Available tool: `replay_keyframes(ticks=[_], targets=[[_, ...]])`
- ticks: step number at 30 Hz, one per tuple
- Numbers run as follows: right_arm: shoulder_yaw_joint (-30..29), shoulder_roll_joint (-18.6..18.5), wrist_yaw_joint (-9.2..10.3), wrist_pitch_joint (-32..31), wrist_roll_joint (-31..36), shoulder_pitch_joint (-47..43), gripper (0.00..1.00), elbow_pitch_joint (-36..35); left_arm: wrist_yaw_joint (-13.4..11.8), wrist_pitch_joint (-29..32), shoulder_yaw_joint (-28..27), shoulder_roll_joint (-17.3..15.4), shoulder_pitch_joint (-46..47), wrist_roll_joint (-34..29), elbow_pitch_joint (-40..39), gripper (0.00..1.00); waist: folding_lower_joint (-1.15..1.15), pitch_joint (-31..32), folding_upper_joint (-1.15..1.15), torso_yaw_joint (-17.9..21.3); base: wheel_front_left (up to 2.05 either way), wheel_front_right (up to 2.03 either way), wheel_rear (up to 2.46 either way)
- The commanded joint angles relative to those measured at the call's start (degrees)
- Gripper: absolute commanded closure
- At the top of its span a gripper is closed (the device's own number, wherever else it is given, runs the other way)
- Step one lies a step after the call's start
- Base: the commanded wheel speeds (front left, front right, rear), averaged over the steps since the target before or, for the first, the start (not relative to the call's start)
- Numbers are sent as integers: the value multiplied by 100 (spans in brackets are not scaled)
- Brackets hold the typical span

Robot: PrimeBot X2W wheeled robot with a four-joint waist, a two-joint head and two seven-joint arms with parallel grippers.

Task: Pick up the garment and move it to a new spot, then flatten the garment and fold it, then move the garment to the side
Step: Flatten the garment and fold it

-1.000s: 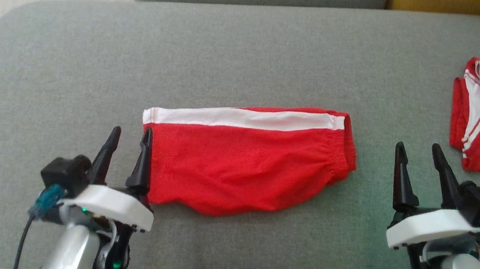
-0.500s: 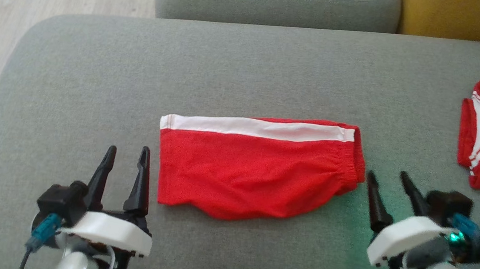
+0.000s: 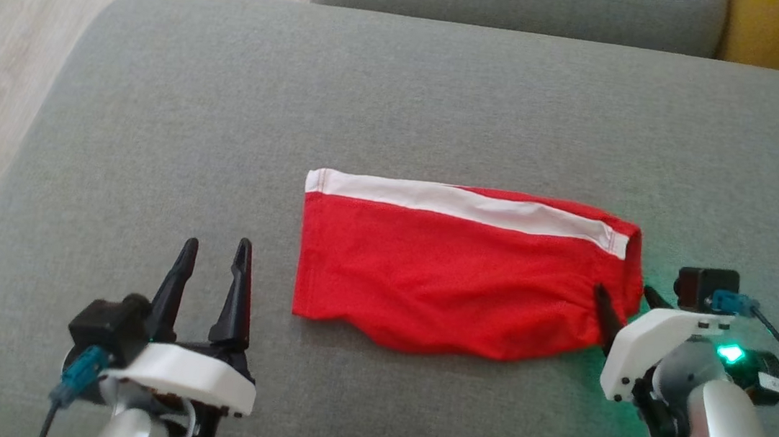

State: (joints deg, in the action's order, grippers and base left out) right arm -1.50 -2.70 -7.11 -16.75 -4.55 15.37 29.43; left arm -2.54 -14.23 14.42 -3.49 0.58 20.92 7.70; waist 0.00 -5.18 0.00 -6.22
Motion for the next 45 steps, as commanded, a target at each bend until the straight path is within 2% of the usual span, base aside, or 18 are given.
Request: replay_keyframes(ticks=[1, 4, 8, 9, 11, 13, 14, 20, 25, 30, 36, 40, 45], targets=[[78, -18, -37, -52, -10, 324, 0, -84, -22, -75, -167, 3, 299, 17, -164, 0, 0, -36, 0, -46, 0, 0, 0], [-14, -20, -37, -224, -76, 452, 0, 204, -22, -75, -169, 19, 315, 7, -167, 0, 0, -70, 0, -100, 0, 0, 0], [56, -19, -37, -545, -538, 621, 0, 562, -16, -76, -185, 33, 333, 0, -164, 0, 0, -96, 0, -129, 0, 0, 0], [88, -19, -37, -641, -679, 663, 6, 641, -14, -76, -189, 36, 335, -3, -160, 0, 0, -98, 0, -128, 0, 0, 0], [143, -32, -37, -792, -906, 743, 56, 782, -5, -76, -197, 40, 332, -17, -150, 0, 0, -90, 0, -119, 0, 0, 0], [210, -103, -37, -864, -1063, 820, 79, 904, 9, -76, -190, 43, 324, -37, -134, 0, 0, -67, 0, -106, 0, 0, 0], [244, -144, -37, -886, -1131, 857, 100, 958, 15, -76, -185, 44, 317, -47, -125, 0, 0, -51, 0, -98, 0, 0, 0], [519, -537, -37, -978, -1491, 1030, 100, 946, 22, -76, -172, 49, 234, -104, -104, 0, 0, 75, 0, 2, 0, 0, 0], [668, -1172, -37, -1206, -1737, 1003, 100, 605, 19, -76, -173, 51, 142, -132, -123, 0, 0, 173, 0, 118, 0, 0, 0], [686, -1446, -37, -1513, -2089, 821, 100, 170, 23, -76, -155, 53, 81, -142, -133, 0, 0, 217, 0, 231, 0, 0, 0], [855, -1071, -37, -1794, -2775, 533, 100, -533, 30, -76, -118, 55, 86, -145, -134, 0, 0, 220, 0, 253, 0, 0, 0], [1108, -902, -37, -1892, -2989, 422, 100, -954, 42, -76, -99, 55, 105, -147, -122, 0, 0, 202, 0, 192, 0, 0, 0], [1446, -499, -37, -1879, -3228, 356, 100, -1366, 50, -76, -106, 56, 143, -145, -112, 0, 0, 170, 0, 26, 0, 0, 0]])
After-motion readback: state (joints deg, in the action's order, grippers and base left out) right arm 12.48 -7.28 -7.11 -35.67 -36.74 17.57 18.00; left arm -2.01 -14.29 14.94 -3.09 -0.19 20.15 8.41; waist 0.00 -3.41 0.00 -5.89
